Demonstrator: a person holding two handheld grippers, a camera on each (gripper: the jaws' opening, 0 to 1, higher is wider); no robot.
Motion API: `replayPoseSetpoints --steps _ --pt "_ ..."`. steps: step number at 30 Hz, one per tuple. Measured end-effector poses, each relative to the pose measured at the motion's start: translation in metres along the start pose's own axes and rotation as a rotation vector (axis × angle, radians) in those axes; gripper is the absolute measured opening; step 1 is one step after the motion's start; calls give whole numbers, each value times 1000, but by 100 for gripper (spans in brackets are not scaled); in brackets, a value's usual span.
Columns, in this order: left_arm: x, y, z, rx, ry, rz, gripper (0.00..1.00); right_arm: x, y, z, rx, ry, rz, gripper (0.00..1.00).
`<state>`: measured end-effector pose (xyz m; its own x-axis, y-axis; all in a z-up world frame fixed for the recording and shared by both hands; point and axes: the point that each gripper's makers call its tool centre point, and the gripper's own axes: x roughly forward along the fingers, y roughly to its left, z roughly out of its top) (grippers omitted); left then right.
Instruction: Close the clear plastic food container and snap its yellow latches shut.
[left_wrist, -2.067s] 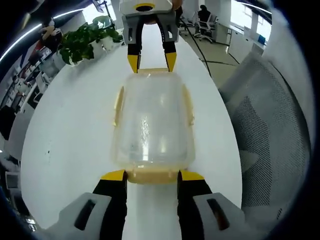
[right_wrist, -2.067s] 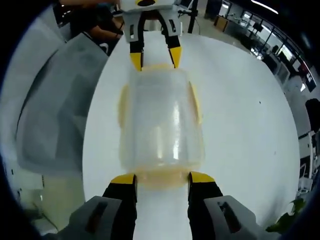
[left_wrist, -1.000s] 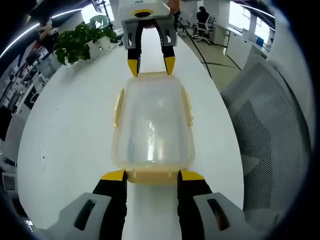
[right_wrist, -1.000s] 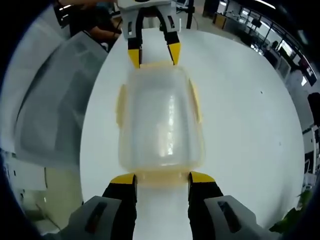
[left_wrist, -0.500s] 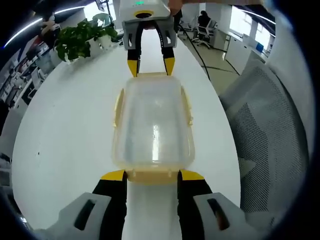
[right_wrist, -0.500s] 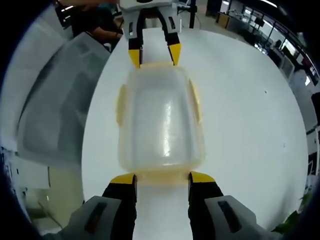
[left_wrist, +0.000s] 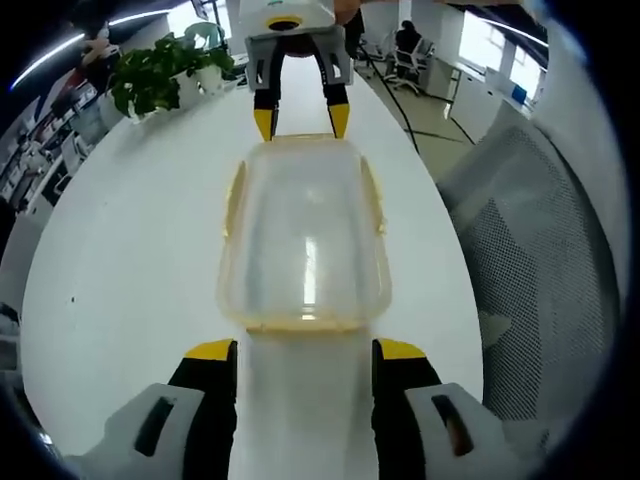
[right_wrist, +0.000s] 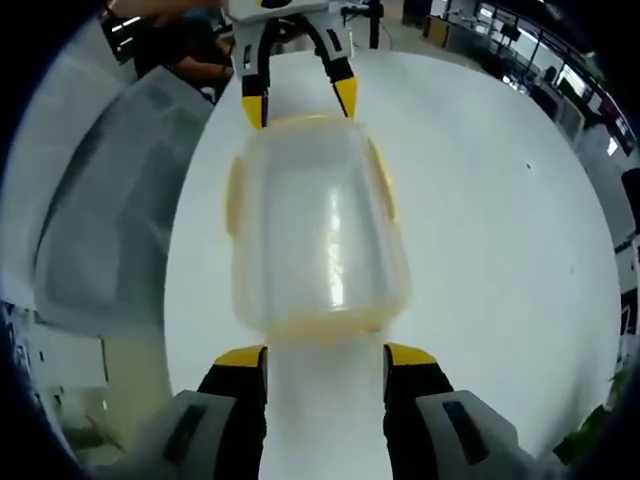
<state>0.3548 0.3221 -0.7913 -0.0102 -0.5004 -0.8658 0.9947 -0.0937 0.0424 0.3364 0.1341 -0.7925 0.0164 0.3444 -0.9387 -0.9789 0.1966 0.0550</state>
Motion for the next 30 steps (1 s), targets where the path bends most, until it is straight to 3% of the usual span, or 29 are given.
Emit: replayPoseSetpoints --steps 2,3,5,10,13,18,30 --pt "-1 0 -2 -8 0 1 51 -2 0 -2 20 -4 -3 44" --pt "-3 -1 -4 -21 -4 1 51 -5 5 2 73 -32 20 42" --pt "-5 -6 -7 -60 -13 -22 51 -10 3 5 97 -61 12 41" --pt "-11 -8 -14 -138 -18 -23 51 -16 2 0 129 -40 -10 45" --pt "-15 -9 -4 -230 -88 -28 50 -18 4 -1 164 -47 -7 43" --pt "-20 -5 3 -327 -118 -4 50 -19 7 2 240 -72 -17 44" --pt "-19 2 9 -530 -136 16 51 -19 7 12 379 -134 -28 45"
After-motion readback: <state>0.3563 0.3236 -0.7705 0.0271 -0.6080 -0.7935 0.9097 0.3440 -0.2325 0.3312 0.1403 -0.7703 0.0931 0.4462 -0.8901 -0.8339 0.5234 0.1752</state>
